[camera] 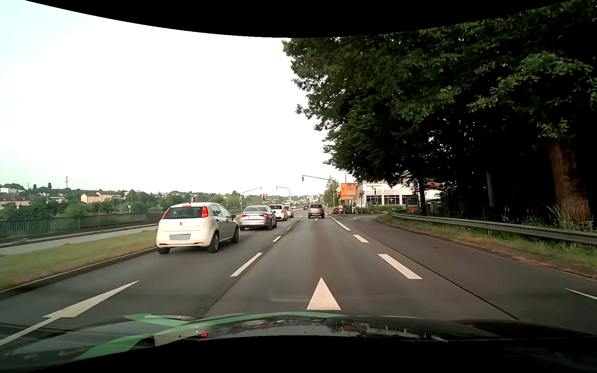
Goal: Follow the waypoints while adhering to traffic rules and regulations
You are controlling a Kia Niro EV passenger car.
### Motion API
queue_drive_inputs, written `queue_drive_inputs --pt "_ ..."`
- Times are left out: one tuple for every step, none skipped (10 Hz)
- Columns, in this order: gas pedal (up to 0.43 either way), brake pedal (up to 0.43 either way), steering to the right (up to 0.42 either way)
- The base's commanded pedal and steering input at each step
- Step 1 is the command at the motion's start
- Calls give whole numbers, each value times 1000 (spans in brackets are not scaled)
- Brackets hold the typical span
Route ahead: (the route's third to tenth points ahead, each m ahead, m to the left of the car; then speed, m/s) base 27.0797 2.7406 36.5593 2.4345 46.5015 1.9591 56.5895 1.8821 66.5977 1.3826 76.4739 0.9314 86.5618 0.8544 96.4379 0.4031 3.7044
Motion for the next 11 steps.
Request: queue_drive_inputs --pt "39 0 -1" --pt "39 0 -2" --pt "39 0 -2" --pt "39 0 -2" --pt "47 0 -2" --pt "47 0 -1" --pt "47 0 -1" --pt "59 0 -2" --pt "59 0 -2" --pt "59 0 -2" --pt "59 0 -2"
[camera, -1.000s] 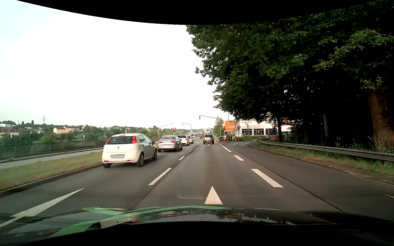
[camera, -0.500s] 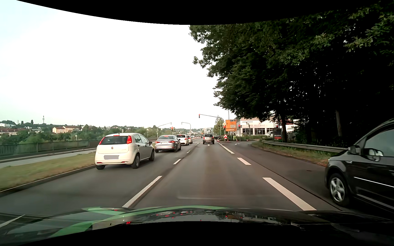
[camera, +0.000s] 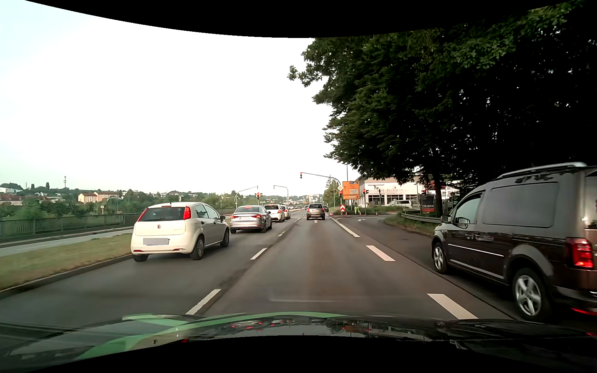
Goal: Follow the waypoints while adhering to traffic rules and regulations
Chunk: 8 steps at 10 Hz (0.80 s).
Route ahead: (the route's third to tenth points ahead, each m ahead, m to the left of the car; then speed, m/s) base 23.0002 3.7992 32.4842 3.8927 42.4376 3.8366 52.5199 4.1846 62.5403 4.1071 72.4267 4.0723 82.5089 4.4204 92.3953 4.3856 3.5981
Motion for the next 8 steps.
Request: queue_drive_inputs --pt "59 0 -1" --pt "59 0 -2" --pt "59 0 -2" --pt "59 0 -2" --pt "47 0 -2" --pt "39 0 -2" --pt "8 0 -2" --pt "0 0 -2"
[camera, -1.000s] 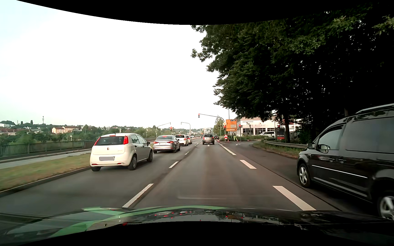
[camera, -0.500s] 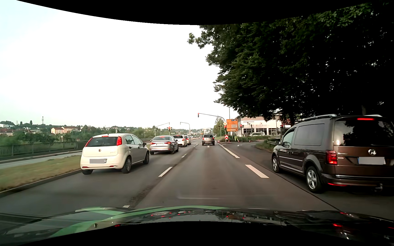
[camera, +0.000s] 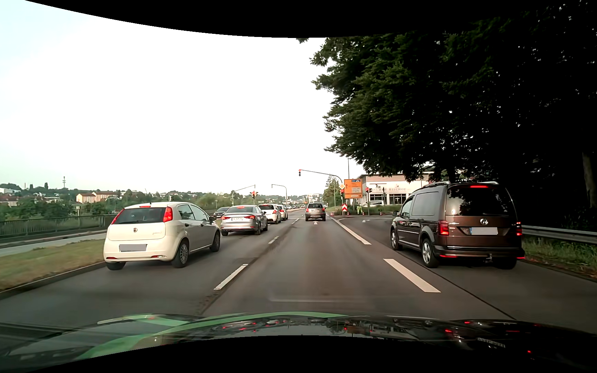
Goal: Follow the waypoints while adhering to traffic rules and regulations
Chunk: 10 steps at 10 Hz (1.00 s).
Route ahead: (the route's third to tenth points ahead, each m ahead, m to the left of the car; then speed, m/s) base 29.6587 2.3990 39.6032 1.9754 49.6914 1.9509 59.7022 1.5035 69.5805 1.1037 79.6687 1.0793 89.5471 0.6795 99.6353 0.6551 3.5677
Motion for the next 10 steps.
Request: queue_drive_inputs --pt "0 0 -2" --pt "0 0 -2" --pt "0 0 -2" --pt "0 0 -2" --pt "0 0 -2" --pt "0 0 -2" --pt "0 0 -2" --pt "0 0 -2" --pt "0 0 -2" --pt "0 0 -2"
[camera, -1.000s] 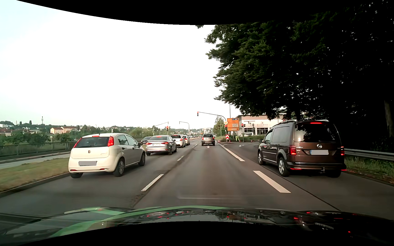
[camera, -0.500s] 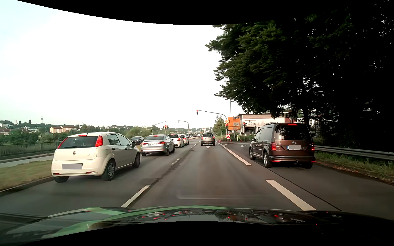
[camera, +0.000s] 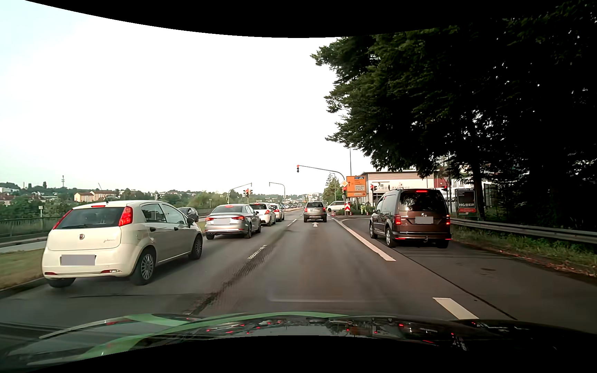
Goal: Follow the waypoints while adhering to traffic rules and regulations
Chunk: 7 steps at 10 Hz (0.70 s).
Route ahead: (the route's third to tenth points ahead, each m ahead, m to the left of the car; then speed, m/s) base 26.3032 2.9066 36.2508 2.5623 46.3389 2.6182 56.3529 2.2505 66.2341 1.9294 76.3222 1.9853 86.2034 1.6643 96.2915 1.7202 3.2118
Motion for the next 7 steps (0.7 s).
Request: queue_drive_inputs --pt "0 0 -2" --pt "0 0 -2" --pt "0 0 -2" --pt "0 0 -2" --pt "0 0 -2" --pt "0 0 -2" --pt "0 0 -2"
